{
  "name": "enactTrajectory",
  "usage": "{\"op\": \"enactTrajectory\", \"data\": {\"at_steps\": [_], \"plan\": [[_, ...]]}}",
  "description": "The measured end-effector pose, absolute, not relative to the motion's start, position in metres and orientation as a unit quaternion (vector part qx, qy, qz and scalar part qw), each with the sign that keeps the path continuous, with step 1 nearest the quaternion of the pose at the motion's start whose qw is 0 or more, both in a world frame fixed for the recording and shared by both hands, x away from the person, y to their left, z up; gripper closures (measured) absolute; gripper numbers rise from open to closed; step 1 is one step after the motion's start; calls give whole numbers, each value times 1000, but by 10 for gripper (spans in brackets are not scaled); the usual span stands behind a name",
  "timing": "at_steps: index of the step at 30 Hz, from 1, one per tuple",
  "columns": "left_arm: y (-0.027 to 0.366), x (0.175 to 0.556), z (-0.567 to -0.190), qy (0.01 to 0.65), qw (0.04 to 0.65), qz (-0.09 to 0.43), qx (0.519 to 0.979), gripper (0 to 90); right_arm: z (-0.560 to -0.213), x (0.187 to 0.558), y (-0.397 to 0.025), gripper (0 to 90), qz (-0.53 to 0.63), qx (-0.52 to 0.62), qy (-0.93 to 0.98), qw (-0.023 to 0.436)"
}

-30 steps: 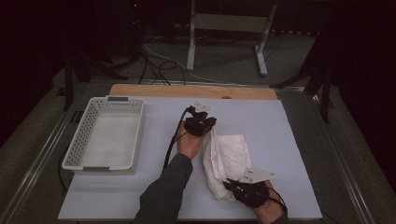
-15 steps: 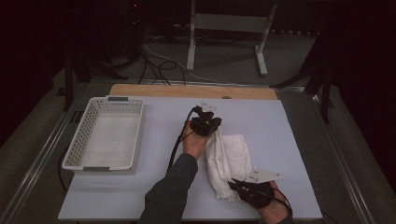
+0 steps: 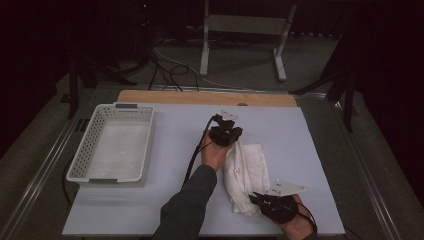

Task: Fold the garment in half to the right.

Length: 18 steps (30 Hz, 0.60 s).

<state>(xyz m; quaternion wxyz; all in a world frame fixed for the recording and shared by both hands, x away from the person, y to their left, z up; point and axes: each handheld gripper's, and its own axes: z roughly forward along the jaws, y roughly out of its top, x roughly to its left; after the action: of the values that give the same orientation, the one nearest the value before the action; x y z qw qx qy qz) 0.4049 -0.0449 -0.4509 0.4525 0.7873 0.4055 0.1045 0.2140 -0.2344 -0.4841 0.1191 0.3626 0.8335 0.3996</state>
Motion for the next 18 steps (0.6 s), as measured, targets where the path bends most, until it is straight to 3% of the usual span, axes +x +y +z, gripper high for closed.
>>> {"op": "enactTrajectory", "data": {"at_steps": [18], "plan": [[-52,404,-455,401,462,89,786,867,-484,212,-237,835,398,367,832,121]]}}
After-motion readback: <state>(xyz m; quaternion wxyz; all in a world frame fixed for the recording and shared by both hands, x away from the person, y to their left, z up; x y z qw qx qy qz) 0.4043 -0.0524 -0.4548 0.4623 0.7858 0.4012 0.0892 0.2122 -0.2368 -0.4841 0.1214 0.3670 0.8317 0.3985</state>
